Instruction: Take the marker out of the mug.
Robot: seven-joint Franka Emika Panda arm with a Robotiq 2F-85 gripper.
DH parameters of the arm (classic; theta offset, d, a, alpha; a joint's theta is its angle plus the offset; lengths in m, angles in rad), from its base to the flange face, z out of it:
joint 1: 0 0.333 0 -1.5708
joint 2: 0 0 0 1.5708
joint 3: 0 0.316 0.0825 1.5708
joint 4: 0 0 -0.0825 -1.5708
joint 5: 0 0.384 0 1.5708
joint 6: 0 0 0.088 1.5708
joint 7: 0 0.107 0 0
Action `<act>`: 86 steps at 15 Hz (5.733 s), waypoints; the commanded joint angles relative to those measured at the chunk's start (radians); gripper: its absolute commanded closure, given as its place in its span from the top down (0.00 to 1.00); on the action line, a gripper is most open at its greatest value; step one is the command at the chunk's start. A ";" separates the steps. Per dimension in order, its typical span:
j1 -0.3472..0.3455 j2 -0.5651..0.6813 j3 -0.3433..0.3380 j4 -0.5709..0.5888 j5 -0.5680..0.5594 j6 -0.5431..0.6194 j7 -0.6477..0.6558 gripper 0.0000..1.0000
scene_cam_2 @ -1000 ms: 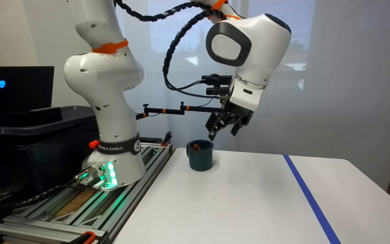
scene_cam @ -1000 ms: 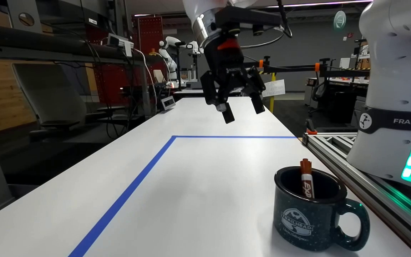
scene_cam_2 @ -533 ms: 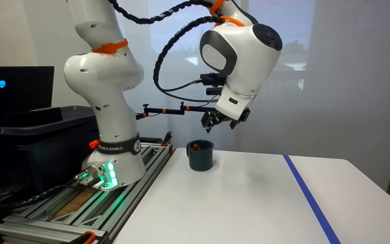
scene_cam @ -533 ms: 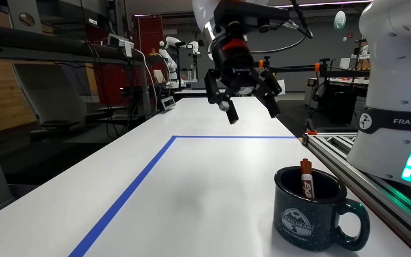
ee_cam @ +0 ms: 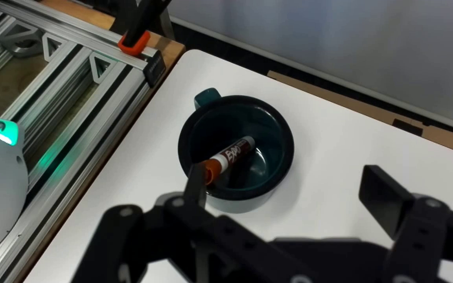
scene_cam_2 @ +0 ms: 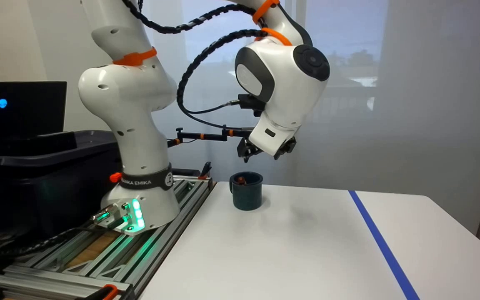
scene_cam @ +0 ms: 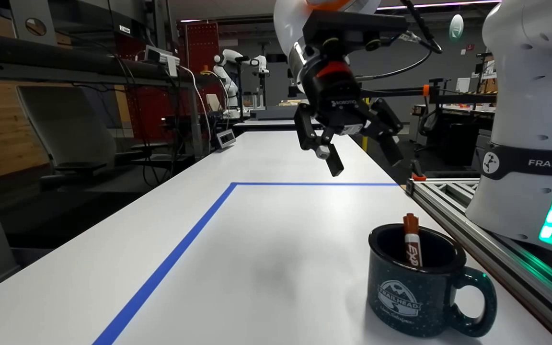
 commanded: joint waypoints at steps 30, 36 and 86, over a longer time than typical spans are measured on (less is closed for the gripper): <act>0.011 0.252 -0.002 0.002 -0.031 0.004 -0.333 1.00; 0.023 0.257 0.009 0.003 0.002 0.007 -0.361 0.79; 0.025 0.241 0.012 0.006 0.047 0.011 -0.470 0.37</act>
